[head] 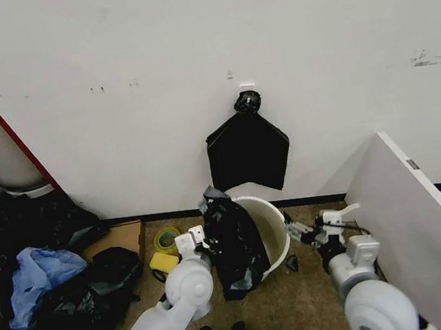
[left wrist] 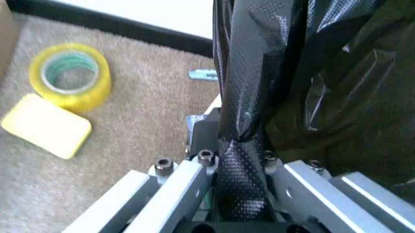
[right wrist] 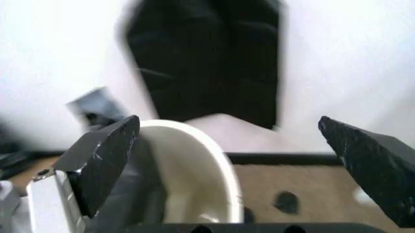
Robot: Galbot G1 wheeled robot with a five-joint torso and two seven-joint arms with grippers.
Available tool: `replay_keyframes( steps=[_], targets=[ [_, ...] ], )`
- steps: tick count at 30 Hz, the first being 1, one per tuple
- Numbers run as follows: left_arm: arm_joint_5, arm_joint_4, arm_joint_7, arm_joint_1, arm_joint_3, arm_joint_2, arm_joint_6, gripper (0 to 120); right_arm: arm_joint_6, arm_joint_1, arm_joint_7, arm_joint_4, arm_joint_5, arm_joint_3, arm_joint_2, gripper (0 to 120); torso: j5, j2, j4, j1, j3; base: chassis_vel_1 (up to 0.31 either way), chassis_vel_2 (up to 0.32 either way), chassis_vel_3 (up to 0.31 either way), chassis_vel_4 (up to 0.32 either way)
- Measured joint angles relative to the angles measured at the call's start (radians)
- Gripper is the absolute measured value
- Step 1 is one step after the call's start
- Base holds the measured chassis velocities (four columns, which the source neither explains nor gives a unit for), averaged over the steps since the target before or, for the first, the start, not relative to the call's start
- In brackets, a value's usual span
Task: Place the garbage bag over the trash bin.
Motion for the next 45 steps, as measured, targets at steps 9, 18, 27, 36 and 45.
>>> replay_keyframes(
  steps=[9,18,27,36,45],
  targets=[
    [0.127,-0.075,0.059,0.074,-0.003,0.046,0.002,1,-0.087,0.180,-0.088,0.018,0.032,-0.165,-0.128,100,-0.0001,0.000,0.0000,0.000,0.000,0.000,0.000,0.000,0.000],
    [0.160,-0.092,0.070,0.118,-0.016,0.029,-0.004,1,-0.200,0.432,-0.003,-0.113,0.222,-0.343,-0.020,100,0.0000,0.000,0.0002,0.000,0.000,0.000,0.000,0.000,0.000],
    [0.155,-0.096,0.071,0.148,-0.028,0.008,-0.007,1,-0.208,0.462,0.026,-0.189,0.193,-0.396,-0.001,69,0.0000,0.000,-0.0001,0.000,0.000,0.000,0.000,0.000,0.000],
    [0.145,-0.094,0.067,0.155,-0.030,-0.001,-0.023,1,-0.227,0.462,0.027,-0.182,0.260,-0.386,-0.027,36,0.0000,0.000,-0.0001,0.000,0.000,0.000,0.000,0.000,0.000],
    [0.138,-0.094,0.068,0.150,-0.031,0.012,-0.027,1,-0.203,0.458,0.031,-0.199,0.245,-0.381,-0.027,4,0.0000,0.000,-0.0001,0.000,0.000,0.000,0.000,0.000,0.000]
  ],
)
